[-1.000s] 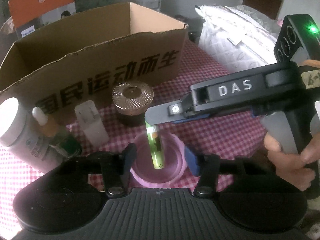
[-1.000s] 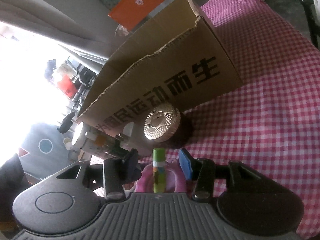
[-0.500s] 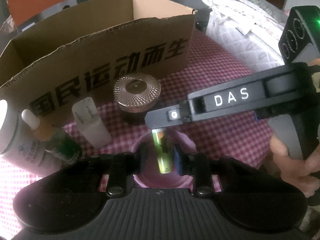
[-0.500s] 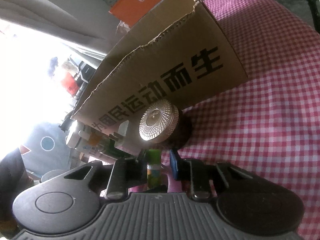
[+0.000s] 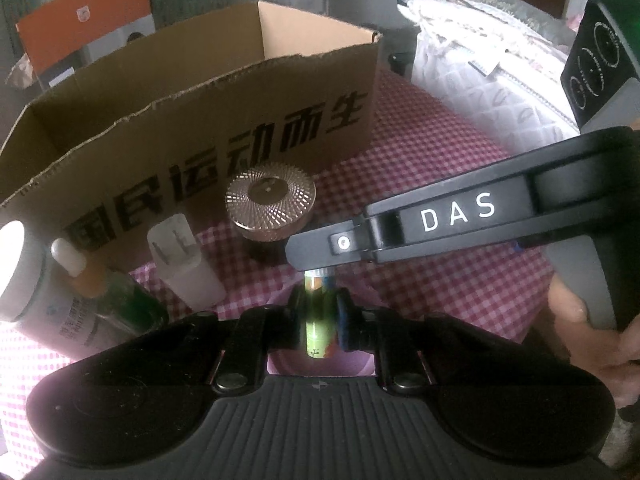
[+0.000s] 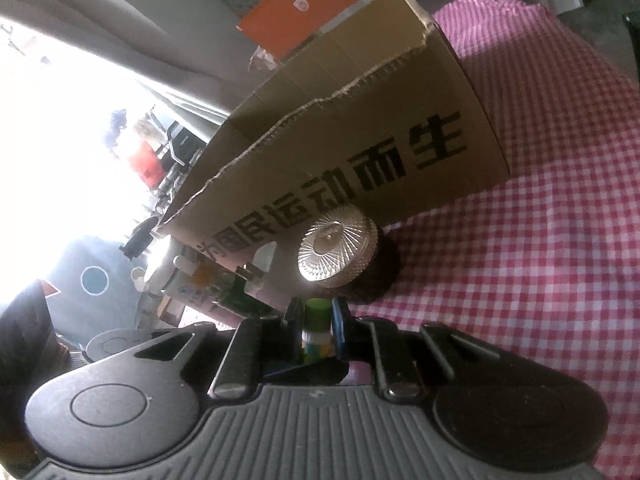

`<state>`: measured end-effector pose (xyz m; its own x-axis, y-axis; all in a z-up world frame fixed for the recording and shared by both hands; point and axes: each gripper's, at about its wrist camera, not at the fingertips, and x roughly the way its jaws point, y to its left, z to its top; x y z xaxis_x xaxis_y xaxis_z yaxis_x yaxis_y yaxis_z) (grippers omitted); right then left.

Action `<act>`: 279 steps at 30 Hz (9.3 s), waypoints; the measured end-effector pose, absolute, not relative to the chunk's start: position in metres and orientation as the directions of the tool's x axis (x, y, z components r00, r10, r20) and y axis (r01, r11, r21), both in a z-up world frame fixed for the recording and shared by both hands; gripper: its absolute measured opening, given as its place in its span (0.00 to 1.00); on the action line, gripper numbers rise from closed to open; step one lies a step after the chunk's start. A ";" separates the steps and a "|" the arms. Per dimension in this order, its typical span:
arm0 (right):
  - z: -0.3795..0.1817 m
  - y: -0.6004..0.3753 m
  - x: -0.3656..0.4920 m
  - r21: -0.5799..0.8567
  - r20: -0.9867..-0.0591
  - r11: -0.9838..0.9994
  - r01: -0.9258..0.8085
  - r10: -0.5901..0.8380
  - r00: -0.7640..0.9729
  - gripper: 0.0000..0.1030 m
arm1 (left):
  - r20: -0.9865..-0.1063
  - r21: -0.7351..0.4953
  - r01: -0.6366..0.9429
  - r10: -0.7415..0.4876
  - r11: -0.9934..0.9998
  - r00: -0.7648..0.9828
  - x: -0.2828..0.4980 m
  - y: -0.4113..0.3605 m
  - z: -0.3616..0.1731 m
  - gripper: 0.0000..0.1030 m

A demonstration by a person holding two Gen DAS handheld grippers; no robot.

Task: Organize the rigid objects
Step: 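Close the right gripper on the green marker while the left gripper also closes on it, then carry the green marker into the cardboard box and open both grippers, then move both tools back to the pink ring on the table, then grasp the pink ring rim with the right gripper while the left gripper closes on it, then carry the pink ring into the cardboard box and open both grippers, then move both tools back toward the black tape roll on the table, then grasp the black tape roll with the right gripper while the left gripper closes on it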

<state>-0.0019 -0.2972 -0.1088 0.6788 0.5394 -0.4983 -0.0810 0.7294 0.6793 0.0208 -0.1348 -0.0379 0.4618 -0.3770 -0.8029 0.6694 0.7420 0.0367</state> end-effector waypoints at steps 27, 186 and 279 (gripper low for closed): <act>0.027 -0.234 0.142 0.581 -0.470 0.736 -0.348 0.652 0.595 0.16 | -0.660 -0.056 0.409 -0.341 0.911 0.670 0.132 -0.064 0.070 0.14; -0.036 -0.245 0.236 0.589 -0.756 0.793 -0.159 0.609 0.240 0.24 | -0.904 0.004 0.523 -0.221 0.852 0.367 0.204 -0.086 0.016 0.69; -0.064 -0.245 -0.003 0.399 -0.736 0.904 -0.155 0.417 0.533 0.23 | -0.796 0.015 0.650 -0.384 0.760 0.468 0.005 -0.095 -0.040 0.60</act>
<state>-0.0027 -0.2452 -0.0639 0.5330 0.4166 -0.7364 -0.1551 0.9037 0.3990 0.0048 -0.0954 -0.0404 0.4675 -0.3839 -0.7963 0.6497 0.7601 0.0150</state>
